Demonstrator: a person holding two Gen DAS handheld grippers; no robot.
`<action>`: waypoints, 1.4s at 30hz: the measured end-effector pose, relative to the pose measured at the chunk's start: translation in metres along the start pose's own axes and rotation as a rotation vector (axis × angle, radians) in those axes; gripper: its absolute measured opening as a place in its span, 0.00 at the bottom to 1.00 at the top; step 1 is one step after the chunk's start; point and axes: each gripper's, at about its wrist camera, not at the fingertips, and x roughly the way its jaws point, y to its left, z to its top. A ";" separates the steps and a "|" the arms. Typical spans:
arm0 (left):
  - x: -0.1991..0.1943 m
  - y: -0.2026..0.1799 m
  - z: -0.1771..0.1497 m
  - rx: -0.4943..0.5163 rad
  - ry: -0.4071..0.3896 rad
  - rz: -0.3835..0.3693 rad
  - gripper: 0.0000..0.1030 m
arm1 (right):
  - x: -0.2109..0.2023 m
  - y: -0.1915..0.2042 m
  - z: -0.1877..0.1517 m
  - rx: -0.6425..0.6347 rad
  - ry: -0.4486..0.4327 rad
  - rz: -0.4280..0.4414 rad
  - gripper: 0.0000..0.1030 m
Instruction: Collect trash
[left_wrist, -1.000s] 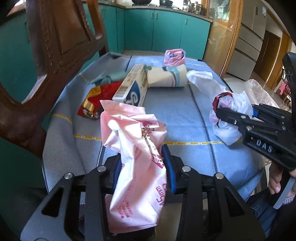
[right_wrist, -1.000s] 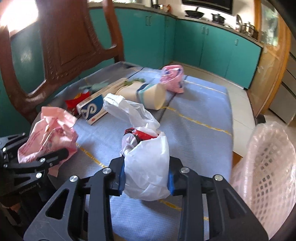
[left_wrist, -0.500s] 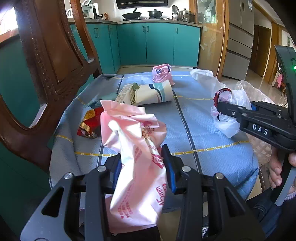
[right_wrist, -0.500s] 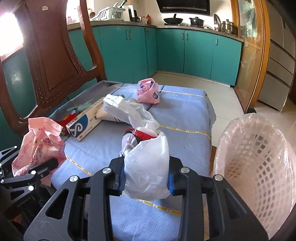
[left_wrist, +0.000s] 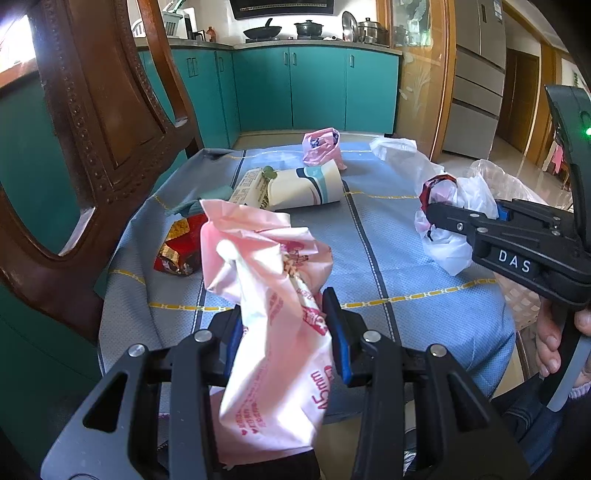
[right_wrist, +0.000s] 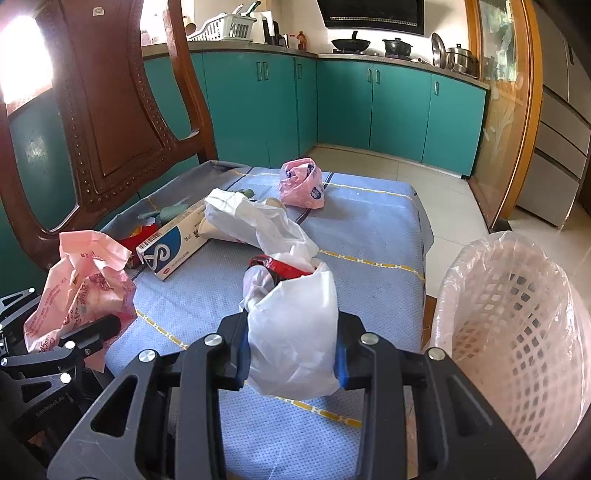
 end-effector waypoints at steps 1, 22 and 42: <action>0.000 0.000 0.000 0.001 0.001 -0.001 0.39 | 0.000 0.000 0.000 0.000 0.001 -0.001 0.34; -0.002 0.000 0.001 -0.007 -0.014 0.010 0.39 | 0.004 0.006 -0.003 -0.024 0.009 -0.006 0.34; -0.016 -0.006 0.009 0.011 -0.058 0.011 0.39 | -0.029 -0.030 0.008 0.111 -0.128 -0.005 0.34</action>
